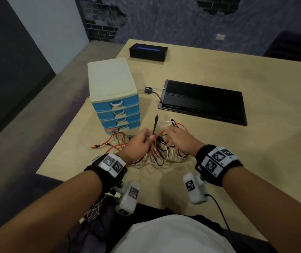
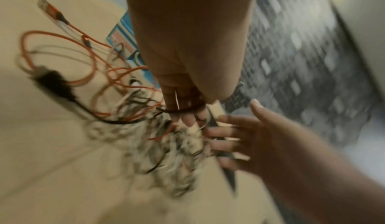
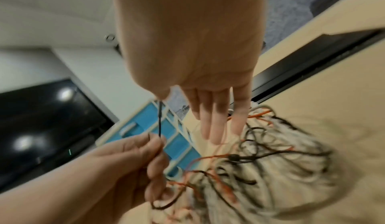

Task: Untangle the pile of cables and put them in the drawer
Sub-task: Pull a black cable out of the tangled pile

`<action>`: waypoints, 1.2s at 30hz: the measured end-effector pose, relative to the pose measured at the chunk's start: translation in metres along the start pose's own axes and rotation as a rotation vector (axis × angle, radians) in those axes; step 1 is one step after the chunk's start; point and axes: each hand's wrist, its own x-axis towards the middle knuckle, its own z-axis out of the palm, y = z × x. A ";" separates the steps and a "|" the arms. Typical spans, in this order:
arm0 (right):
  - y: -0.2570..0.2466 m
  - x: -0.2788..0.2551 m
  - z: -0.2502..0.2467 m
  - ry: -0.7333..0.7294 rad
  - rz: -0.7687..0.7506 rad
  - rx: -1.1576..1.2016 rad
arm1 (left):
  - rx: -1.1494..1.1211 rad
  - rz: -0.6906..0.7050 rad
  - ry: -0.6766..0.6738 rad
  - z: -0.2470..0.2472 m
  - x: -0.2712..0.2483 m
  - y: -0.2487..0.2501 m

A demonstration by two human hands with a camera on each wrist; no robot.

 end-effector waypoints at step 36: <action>-0.027 0.023 -0.005 0.000 -0.344 -0.302 | -0.465 0.200 0.104 -0.043 0.049 0.072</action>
